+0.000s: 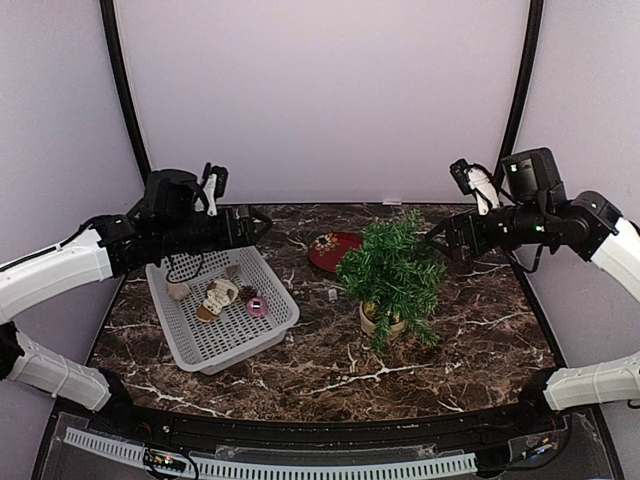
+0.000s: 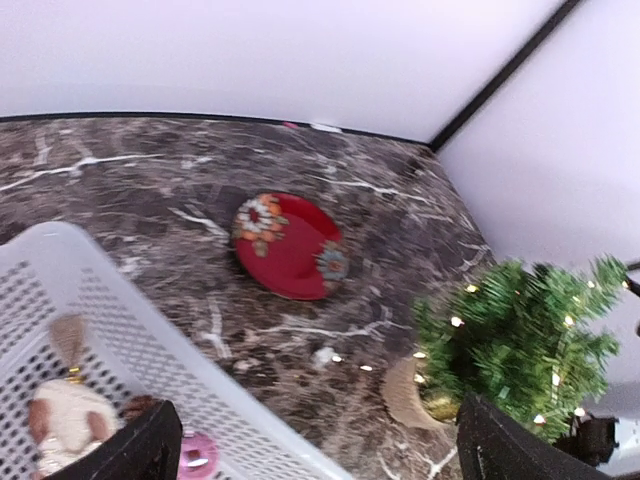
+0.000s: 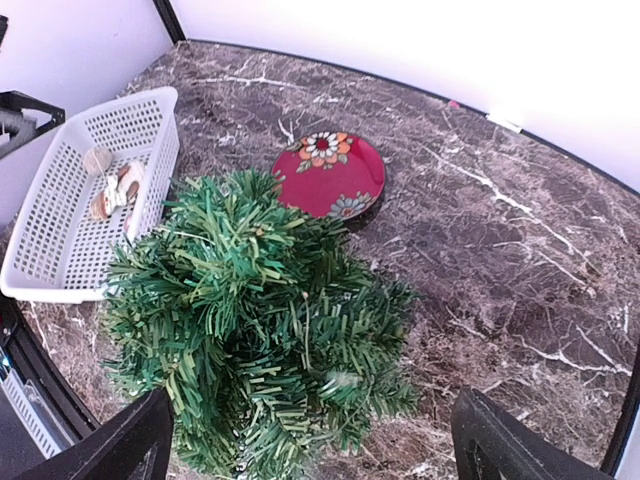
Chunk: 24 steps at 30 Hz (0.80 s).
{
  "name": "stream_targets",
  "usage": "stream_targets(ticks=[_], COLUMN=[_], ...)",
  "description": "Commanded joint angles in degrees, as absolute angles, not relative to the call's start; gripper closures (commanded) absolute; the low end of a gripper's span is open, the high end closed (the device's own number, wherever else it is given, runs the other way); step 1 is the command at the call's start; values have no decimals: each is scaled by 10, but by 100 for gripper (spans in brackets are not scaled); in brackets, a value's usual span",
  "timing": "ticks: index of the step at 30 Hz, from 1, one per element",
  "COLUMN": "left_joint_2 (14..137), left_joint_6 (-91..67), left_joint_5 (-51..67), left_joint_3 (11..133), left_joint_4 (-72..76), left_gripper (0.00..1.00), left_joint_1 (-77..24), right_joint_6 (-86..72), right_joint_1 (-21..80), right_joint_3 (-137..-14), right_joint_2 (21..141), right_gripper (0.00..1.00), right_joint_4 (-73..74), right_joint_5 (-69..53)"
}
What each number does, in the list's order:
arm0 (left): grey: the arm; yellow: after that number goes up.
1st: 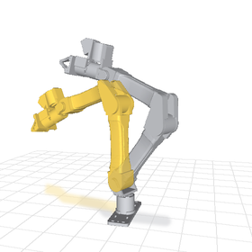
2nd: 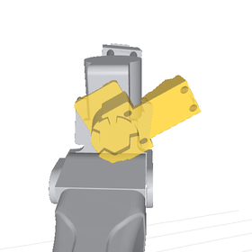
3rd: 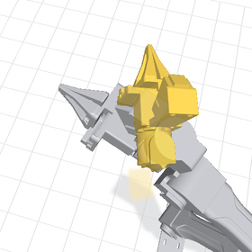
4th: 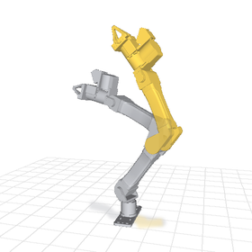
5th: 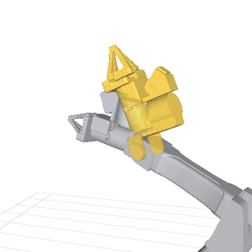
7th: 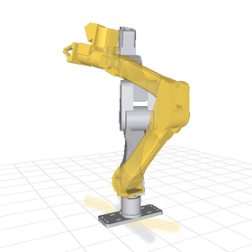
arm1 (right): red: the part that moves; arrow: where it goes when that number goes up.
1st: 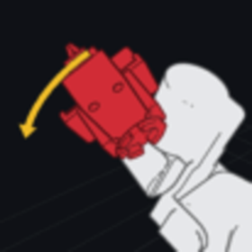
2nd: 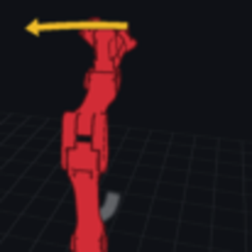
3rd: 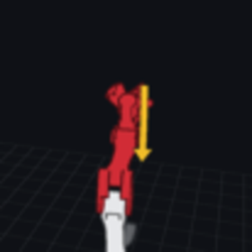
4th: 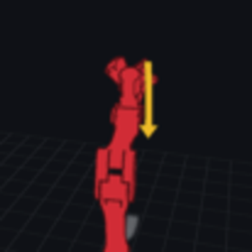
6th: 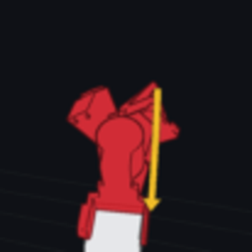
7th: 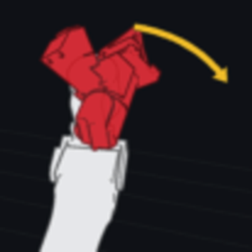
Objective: Decorate the small christmas tree
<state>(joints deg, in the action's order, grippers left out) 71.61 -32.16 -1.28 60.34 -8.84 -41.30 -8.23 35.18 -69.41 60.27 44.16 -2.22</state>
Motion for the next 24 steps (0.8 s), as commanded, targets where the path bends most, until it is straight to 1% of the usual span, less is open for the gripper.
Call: stream_targets(ticks=[1, 3, 7, 11, 17, 20, 23, 24], left_joint_2=[671, 667, 700, 771, 874, 890, 895, 896], left_joint_6=[-338, -336, -332, -310, -261, -223, -202, -193], left_joint_5=[19, 21, 29, 20, 59, 135, 174, 195], left_joint_3=[558, 549, 546, 574, 611, 614, 612, 611], left_joint_4=[-194, -209, -235, -269, -264, -224, -202, -196], left_gripper=[1, 1, 1, 1, 1, 1, 2, 4], left_joint_1=[-297, -263, -216, -211, -211, -211, -212, -213], right_joint_6=[-94, -96, -98, -94, -88, -82, -79, -78], right_joint_1=[345, 338, 319, 299, 263, 248, 240, 238], right_joint_3=[-710, -718, -727, -736, -756, -767, -775, -778], right_joint_2=[587, 584, 584, 594, 604, 619, 629, 634], right_gripper=[1, 2, 2, 1, 1, 2, 2, 2], right_joint_4=[421, 416, 400, 388, 364, 363, 357, 357], right_joint_5=[-3, -3, -27, -75, -173, -205, -228, -231])
